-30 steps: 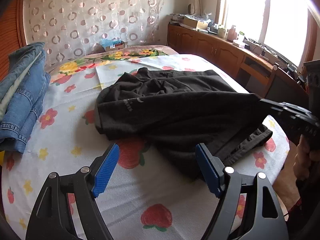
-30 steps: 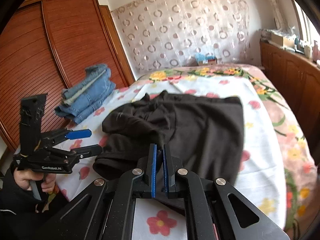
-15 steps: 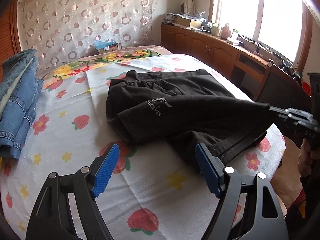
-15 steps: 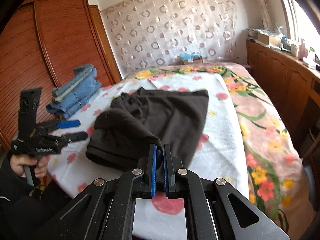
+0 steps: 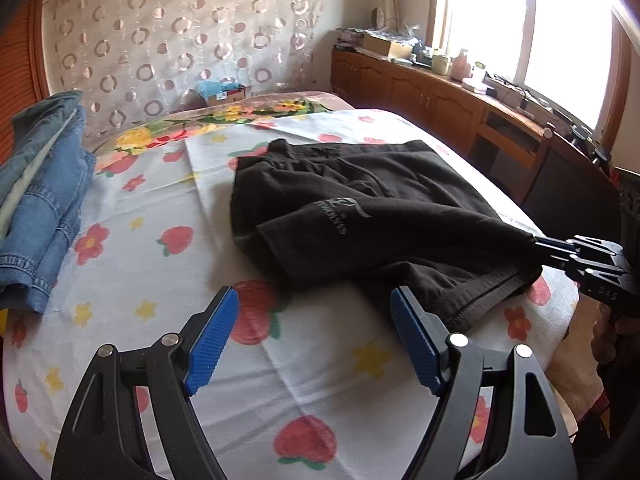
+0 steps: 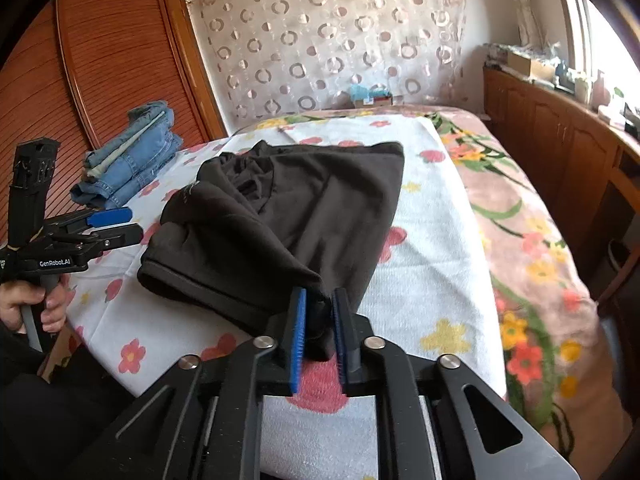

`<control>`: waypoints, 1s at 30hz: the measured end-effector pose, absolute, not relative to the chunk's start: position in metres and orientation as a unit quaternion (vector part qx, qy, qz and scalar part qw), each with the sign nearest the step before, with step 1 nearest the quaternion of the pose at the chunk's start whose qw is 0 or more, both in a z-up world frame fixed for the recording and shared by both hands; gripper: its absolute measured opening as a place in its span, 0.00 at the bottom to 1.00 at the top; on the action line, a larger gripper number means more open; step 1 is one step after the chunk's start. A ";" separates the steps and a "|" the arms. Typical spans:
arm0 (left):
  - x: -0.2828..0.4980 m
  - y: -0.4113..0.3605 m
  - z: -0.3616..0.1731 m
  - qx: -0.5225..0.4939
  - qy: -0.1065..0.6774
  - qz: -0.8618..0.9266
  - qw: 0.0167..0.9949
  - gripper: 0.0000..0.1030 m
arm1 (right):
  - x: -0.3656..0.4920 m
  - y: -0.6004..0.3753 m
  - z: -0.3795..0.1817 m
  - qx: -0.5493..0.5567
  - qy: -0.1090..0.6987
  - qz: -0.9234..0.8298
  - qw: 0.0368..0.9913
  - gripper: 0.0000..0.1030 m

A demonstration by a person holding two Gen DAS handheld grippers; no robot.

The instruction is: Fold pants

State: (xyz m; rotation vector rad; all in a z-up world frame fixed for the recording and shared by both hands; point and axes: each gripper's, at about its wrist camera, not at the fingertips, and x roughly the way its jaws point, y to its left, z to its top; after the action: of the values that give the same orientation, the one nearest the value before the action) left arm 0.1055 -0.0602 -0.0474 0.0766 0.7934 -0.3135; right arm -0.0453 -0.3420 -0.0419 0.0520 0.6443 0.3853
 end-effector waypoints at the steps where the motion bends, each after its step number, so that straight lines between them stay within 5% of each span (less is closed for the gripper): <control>1: 0.105 -0.057 -0.046 0.036 0.383 -0.149 0.911 0.77 | -0.046 -0.343 -0.040 0.027 0.311 0.185 0.932 0.24; 4: 0.102 -0.045 -0.043 0.031 0.375 -0.138 0.916 0.77 | -0.050 -0.346 -0.034 0.033 0.295 0.183 0.937 0.34; 30: 0.095 0.024 -0.024 0.001 0.344 -0.093 0.935 0.77 | 0.044 -0.185 -0.027 -0.061 0.318 0.352 0.878 0.30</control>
State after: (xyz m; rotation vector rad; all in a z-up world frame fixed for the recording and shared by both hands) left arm 0.0952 0.0236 -0.0237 0.0019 0.7025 -0.1896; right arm 0.0438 -0.1845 -0.0270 -0.1280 0.6622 0.7336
